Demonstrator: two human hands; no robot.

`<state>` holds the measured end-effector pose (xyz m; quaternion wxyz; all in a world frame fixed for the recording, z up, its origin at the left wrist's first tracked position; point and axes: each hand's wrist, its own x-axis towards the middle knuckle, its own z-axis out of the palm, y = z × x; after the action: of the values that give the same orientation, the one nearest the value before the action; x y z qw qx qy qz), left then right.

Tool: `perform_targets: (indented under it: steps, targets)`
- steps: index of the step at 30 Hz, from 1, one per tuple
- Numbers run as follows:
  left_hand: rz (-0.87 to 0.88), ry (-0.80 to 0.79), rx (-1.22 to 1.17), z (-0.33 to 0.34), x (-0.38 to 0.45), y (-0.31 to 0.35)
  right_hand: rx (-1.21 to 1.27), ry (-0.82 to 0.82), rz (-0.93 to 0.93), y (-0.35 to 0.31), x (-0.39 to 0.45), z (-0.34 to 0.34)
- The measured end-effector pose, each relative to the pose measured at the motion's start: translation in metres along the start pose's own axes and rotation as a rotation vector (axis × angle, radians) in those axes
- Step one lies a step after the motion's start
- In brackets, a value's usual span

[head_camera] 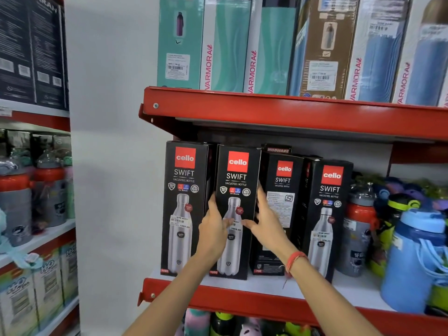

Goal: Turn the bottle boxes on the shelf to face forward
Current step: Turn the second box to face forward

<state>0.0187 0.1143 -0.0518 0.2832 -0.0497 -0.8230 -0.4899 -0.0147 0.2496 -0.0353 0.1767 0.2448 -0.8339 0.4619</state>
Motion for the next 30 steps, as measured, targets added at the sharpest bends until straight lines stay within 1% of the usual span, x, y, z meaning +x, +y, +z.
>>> perform_targets:
  steps: [2, 3, 6, 7, 8, 9, 11, 13, 15, 17, 23, 26, 30]
  targets:
    - [0.002, 0.006, 0.009, 0.002, 0.002, -0.002, -0.038, 0.071, 0.013, -0.002, -0.003, 0.002]
    - [0.004, 0.011, 0.017, 0.003, 0.003, -0.002, -0.058, 0.154, 0.013, -0.003, -0.006, 0.002]
    - [0.010, 0.058, 0.084, 0.005, 0.000, -0.003, -0.189, 0.531, -0.069, -0.005, -0.016, -0.001]
    - [0.021, 0.078, 0.115, 0.005, -0.002, -0.004, -0.246, 0.621, -0.070, -0.003, -0.017, -0.002]
    - [0.043, 0.096, 0.139, 0.006, -0.004, -0.005, -0.312, 0.669, -0.030, 0.000, -0.017, -0.002]
    - [0.079, 0.116, 0.157, 0.006, -0.006, -0.006, -0.379, 0.681, 0.040, 0.004, -0.015, -0.002]
    - [0.164, 0.168, 0.199, 0.005, -0.009, -0.004, -0.438, 0.600, 0.211, 0.008, -0.013, -0.001]
    - [0.280, 0.246, 0.254, 0.006, -0.012, 0.002, -0.402, 0.482, 0.335, 0.008, -0.011, 0.000]
    - [0.398, 0.307, 0.284, 0.008, -0.013, 0.007, -0.366, 0.439, 0.331, 0.008, -0.013, 0.000]
    - [0.456, 0.308, 0.255, 0.012, -0.014, 0.012, -0.336, 0.440, 0.297, 0.007, -0.018, -0.005]
    - [0.340, 0.133, 0.068, 0.019, -0.024, 0.021, -0.174, 0.346, 0.185, 0.017, -0.056, -0.034]
    - [0.282, 0.043, -0.026, 0.028, -0.029, 0.028, -0.041, 0.281, 0.141, 0.011, -0.070, -0.054]
    - [0.209, -0.084, -0.153, 0.035, -0.032, 0.043, 0.054, 0.182, 0.054, 0.003, -0.081, -0.086]
